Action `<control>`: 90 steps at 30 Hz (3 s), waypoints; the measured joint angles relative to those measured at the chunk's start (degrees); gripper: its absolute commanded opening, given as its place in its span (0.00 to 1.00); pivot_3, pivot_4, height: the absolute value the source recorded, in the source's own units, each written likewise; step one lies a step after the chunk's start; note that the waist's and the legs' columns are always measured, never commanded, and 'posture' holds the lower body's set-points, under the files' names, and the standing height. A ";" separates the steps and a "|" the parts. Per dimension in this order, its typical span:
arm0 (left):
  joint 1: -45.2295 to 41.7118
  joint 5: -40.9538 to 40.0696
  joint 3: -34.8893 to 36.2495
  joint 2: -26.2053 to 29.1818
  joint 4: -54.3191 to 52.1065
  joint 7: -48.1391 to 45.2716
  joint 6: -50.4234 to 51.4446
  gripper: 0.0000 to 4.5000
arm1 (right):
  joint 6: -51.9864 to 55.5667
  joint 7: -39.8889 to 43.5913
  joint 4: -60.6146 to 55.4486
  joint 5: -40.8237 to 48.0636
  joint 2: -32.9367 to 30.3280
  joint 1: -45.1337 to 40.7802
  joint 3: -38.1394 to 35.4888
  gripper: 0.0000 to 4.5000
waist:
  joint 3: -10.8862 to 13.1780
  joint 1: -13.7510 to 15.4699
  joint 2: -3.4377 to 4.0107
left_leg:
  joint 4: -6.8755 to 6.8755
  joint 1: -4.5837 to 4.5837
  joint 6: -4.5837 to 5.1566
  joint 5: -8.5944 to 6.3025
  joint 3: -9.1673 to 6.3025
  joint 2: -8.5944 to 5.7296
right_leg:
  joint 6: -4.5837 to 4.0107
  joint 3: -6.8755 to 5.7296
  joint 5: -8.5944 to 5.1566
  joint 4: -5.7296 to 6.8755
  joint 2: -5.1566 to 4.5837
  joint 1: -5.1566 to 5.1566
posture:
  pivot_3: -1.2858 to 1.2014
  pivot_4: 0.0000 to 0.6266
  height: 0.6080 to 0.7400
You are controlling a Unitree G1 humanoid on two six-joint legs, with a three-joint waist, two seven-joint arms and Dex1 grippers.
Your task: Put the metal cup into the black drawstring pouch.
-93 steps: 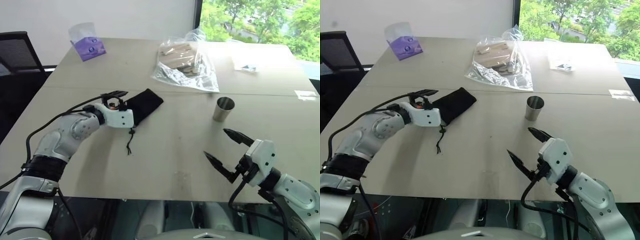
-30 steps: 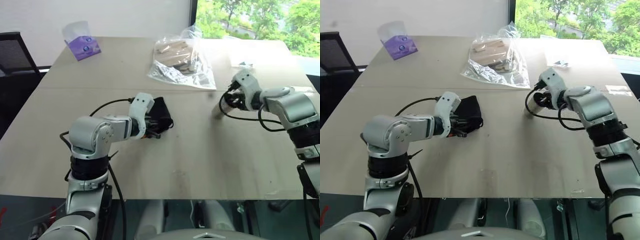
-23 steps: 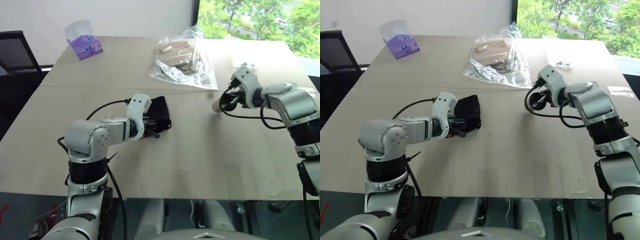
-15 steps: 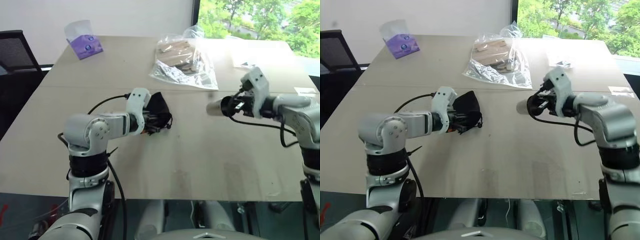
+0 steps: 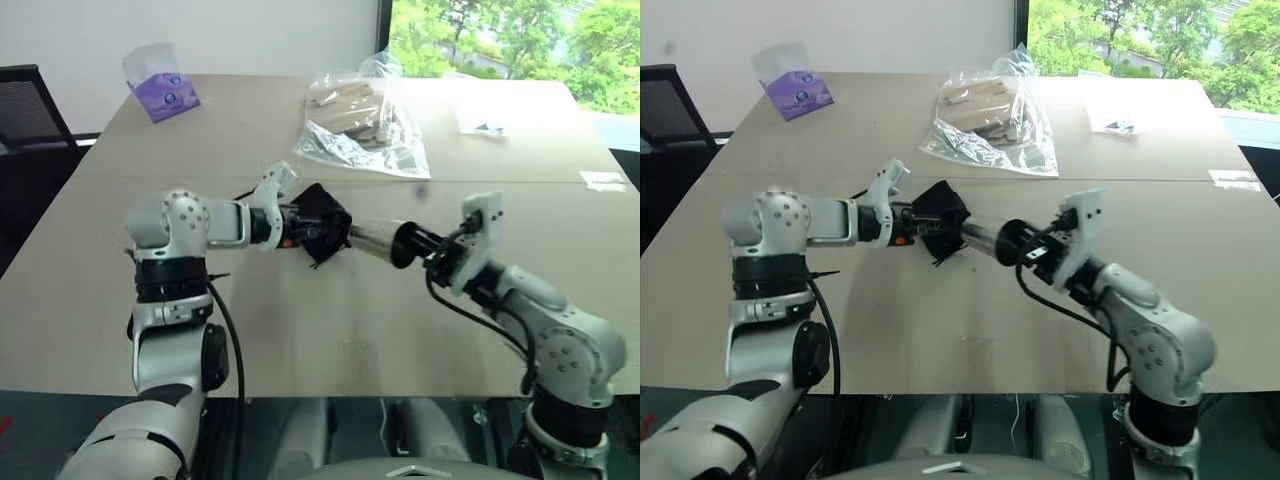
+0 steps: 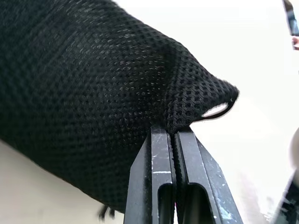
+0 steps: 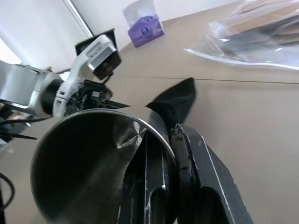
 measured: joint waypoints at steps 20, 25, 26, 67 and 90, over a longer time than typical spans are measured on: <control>2.60 -1.21 -4.92 1.73 -2.29 -0.35 0.78 0.00 | -36.95 0.26 37.68 -23.99 3.25 -4.01 16.74 0.00 | 0.03 -1.03 0.04 | -0.10 0.28 -0.11 0.06 0.12 0.06 | -0.01 0.22 0.00 0.14 0.00 0.04 | 0.52 0.24 1.00; 5.39 -1.20 -5.50 2.69 -9.26 -0.04 -1.95 0.00 | -43.76 2.15 43.00 -28.84 2.76 -6.26 19.69 0.00 | 0.02 -0.88 0.02 | -0.24 0.82 -0.15 0.08 0.14 0.07 | -0.02 0.34 0.00 0.09 -0.03 0.53 | 0.52 0.24 1.00; 5.60 -1.21 -5.28 2.64 -9.64 -0.19 -2.48 0.00 | -43.88 2.76 43.16 -28.66 2.76 -6.23 19.68 0.00 | 0.02 -0.88 0.02 | -0.25 0.83 -0.15 0.08 0.13 0.07 | -0.02 0.33 0.00 0.09 -0.02 0.54 | 0.52 0.24 1.00; 13.14 -7.73 9.62 -9.78 -28.41 9.93 0.85 0.00 | -61.20 -3.46 70.56 -40.77 6.63 -29.77 22.97 0.00 | 0.21 -1.02 -0.08 | -0.79 0.75 -0.38 0.24 0.33 0.08 | -0.05 0.35 0.02 0.02 -0.08 0.13 | 0.52 0.24 1.00; 9.45 -10.82 17.34 -13.76 -18.72 13.49 -1.99 0.00 | -23.33 13.84 31.24 -35.70 -8.45 -23.29 21.80 0.79 | 0.32 -0.71 -0.36 | -0.83 0.54 -0.45 0.26 0.17 0.09 | -0.05 0.22 0.03 -0.12 -0.16 0.06 | 0.52 0.24 1.00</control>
